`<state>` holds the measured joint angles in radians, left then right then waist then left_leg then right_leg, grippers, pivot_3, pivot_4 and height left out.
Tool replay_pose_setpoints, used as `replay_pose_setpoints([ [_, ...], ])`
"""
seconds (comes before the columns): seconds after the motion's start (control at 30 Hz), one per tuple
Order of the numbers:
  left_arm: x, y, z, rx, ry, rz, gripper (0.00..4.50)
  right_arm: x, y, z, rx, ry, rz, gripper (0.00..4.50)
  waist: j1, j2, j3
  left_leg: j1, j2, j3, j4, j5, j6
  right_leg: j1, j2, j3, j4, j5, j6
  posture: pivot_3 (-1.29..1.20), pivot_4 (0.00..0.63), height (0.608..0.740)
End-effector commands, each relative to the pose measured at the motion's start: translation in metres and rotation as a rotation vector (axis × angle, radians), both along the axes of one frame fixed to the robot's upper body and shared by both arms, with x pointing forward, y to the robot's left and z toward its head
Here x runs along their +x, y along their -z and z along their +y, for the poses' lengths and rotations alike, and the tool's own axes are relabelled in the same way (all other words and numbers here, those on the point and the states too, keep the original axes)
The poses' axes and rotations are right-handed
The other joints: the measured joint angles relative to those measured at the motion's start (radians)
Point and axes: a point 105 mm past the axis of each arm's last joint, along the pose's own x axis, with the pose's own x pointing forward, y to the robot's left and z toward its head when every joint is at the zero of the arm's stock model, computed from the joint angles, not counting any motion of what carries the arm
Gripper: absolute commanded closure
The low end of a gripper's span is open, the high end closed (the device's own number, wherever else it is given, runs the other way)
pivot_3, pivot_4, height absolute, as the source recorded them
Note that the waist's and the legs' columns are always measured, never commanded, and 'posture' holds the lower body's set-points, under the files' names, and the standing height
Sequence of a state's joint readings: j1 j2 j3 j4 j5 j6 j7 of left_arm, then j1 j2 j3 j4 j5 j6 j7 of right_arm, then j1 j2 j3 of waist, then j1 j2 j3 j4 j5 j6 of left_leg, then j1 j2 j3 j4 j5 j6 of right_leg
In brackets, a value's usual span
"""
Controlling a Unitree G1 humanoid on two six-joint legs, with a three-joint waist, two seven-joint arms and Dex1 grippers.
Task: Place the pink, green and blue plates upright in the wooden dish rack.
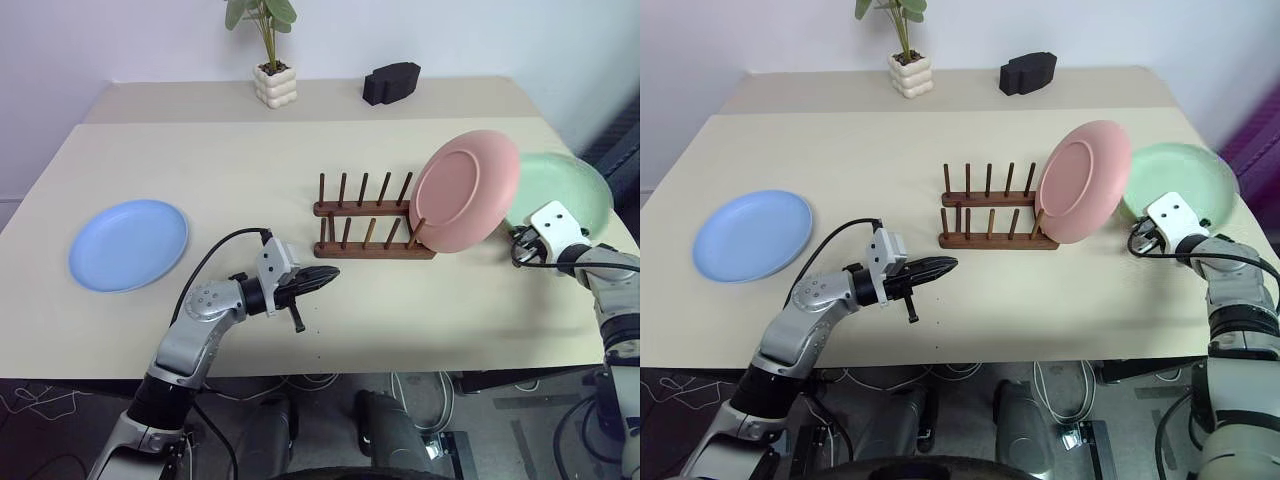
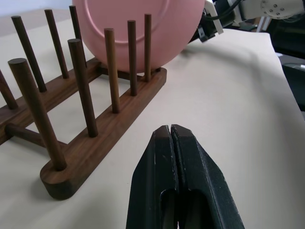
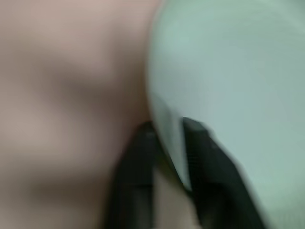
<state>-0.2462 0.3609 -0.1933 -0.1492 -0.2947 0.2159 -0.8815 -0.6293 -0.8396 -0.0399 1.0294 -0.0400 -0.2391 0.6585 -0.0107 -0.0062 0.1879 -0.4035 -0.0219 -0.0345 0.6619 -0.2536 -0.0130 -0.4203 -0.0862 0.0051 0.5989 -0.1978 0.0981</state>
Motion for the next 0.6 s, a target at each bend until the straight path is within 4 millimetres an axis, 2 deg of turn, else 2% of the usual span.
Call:
replay_pose_setpoints([
  [0.03, -0.002, -0.004, -0.001, -0.018, 0.008, -0.024, 4.50, -0.005, 0.000, -0.011, -0.024, 0.055, -0.042, 4.47, 0.000, -0.001, 0.000, 0.000, 0.000, 0.000, 0.000, 0.000, 0.000, 0.000, 0.000, 0.000, 0.000, 0.000, 0.000, 0.00, 0.150, 0.740],
  [0.1, -0.002, -0.004, -0.001, -0.018, 0.008, -0.025, 4.50, -0.006, -0.007, -0.015, -0.059, 0.076, -0.092, 4.47, 0.000, -0.001, 0.000, 0.000, 0.000, 0.000, 0.000, 0.000, 0.000, 0.000, 0.000, 0.000, 0.000, 0.000, 0.000, 0.00, 0.150, 0.740],
  [0.2, -0.003, -0.004, -0.001, -0.018, 0.008, -0.026, 4.50, -0.011, -0.038, -0.022, -0.116, 0.123, -0.259, 4.47, 0.001, 0.000, 0.000, 0.000, 0.000, 0.000, 0.000, 0.000, 0.000, 0.000, 0.000, 0.000, 0.000, 0.000, 0.000, 0.00, 0.150, 0.740],
  [0.33, -0.003, -0.004, -0.001, -0.021, 0.013, -0.019, 4.50, -0.028, -0.093, -0.026, -0.206, 0.175, -0.458, 4.47, -0.001, 0.002, 0.000, -0.001, 0.000, 0.002, 0.000, 0.000, 0.000, -0.002, 0.000, 0.003, 0.001, 0.000, 0.001, 0.00, 0.150, 0.740],
  [0.4, -0.004, -0.004, -0.003, -0.023, 0.020, -0.017, 4.50, -0.036, -0.126, -0.021, -0.224, 0.186, -0.552, 4.47, -0.004, 0.003, 0.000, -0.001, 0.000, 0.003, 0.000, 0.000, 0.000, -0.004, 0.000, 0.005, 0.001, 0.001, 0.002, 0.00, 0.150, 0.740],
  [0.43, -0.004, -0.004, -0.003, -0.023, 0.021, -0.016, 4.50, -0.039, -0.136, -0.019, -0.228, 0.190, -0.578, 4.47, -0.005, 0.004, 0.000, 0.000, 0.000, 0.004, 0.000, 0.000, 0.001, -0.004, 0.000, 0.006, 0.002, 0.001, 0.002, 0.00, 0.150, 0.740],
  [0.5, -0.003, -0.005, -0.005, -0.025, 0.028, -0.017, 4.50, -0.042, -0.175, -0.002, -0.226, 0.152, -0.686, 4.47, -0.005, 0.004, -0.001, 0.001, 0.000, 0.005, 0.000, -0.001, 0.001, -0.004, 0.001, 0.007, 0.002, 0.001, 0.002, 0.00, 0.150, 0.740],
  [0.57, -0.002, -0.007, -0.007, -0.026, 0.034, -0.021, 4.50, -0.046, -0.215, 0.033, -0.195, 0.026, -0.796, 4.47, -0.008, 0.004, 0.000, 0.001, 0.001, 0.005, 0.000, -0.001, 0.001, -0.004, 0.003, 0.008, 0.002, 0.001, 0.002, 0.00, 0.150, 0.740],
  [0.6, -0.001, -0.008, -0.007, -0.028, 0.033, -0.026, 4.50, -0.047, -0.227, 0.053, -0.164, -0.053, -0.821, 4.47, -0.008, 0.004, 0.000, 0.001, 0.001, 0.005, 0.000, -0.001, 0.001, -0.004, 0.003, 0.008, 0.002, 0.001, 0.002, 0.00, 0.150, 0.740],
])
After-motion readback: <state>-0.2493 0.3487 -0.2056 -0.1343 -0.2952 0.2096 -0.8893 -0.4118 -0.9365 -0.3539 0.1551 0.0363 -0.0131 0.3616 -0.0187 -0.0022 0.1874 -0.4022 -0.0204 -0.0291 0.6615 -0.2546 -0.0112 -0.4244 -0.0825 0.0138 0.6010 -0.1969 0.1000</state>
